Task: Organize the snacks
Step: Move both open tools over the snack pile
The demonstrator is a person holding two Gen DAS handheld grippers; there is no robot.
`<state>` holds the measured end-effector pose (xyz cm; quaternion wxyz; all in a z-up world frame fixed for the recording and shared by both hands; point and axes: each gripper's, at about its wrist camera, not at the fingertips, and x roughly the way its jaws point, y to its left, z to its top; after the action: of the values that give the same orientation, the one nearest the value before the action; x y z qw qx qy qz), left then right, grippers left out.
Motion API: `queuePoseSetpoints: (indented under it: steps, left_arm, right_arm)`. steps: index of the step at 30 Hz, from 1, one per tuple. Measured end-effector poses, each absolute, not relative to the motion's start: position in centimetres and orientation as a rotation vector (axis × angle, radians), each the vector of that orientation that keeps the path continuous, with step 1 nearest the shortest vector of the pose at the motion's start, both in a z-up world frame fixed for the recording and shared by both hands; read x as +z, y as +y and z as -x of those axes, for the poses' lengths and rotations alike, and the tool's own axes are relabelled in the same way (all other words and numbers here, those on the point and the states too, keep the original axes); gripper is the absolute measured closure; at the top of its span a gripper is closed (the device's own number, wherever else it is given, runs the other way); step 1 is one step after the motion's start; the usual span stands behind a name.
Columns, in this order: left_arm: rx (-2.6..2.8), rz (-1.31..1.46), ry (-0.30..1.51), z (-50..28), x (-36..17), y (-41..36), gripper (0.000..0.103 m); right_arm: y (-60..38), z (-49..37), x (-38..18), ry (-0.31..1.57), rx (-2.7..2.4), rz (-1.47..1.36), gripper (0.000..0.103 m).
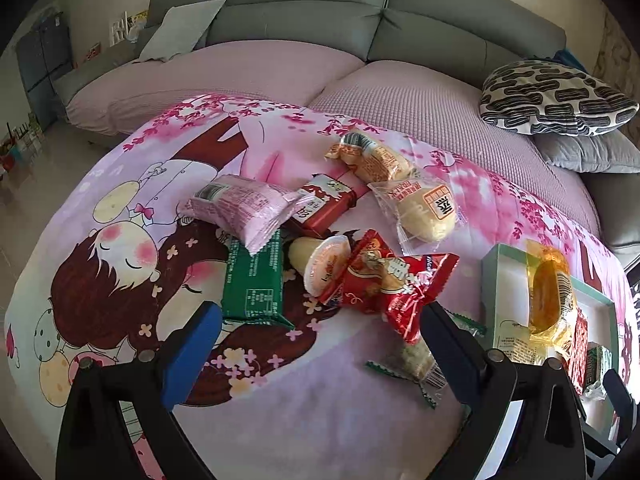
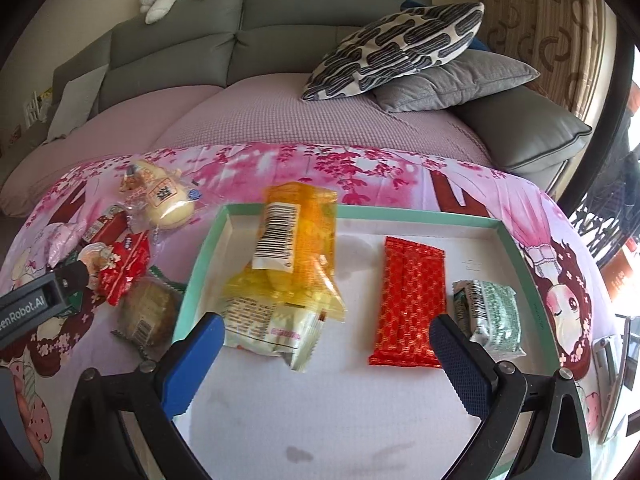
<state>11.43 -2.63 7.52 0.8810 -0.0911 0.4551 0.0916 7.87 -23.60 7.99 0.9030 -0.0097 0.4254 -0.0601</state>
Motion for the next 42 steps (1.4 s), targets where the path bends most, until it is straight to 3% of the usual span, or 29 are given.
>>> queuePoseSetpoints:
  steps: [17, 38, 42]
  left_arm:
    - [0.257, 0.239, 0.899, -9.7, 8.6, 5.8, 0.004]
    - [0.227, 0.191, 0.96, -12.6, 5.6, 6.4, 0.004]
    - [0.203, 0.19, 0.984, -13.2, 5.1, 6.4, 0.004]
  right_arm:
    - [-16.8, -8.3, 7.8, 0.863, 0.053, -0.017, 0.0]
    - [-11.5, -10.1, 5.3, 0.898, 0.213, 0.156, 0.0]
    - [-11.0, -11.3, 5.2, 0.91, 0.252, 0.178, 0.006]
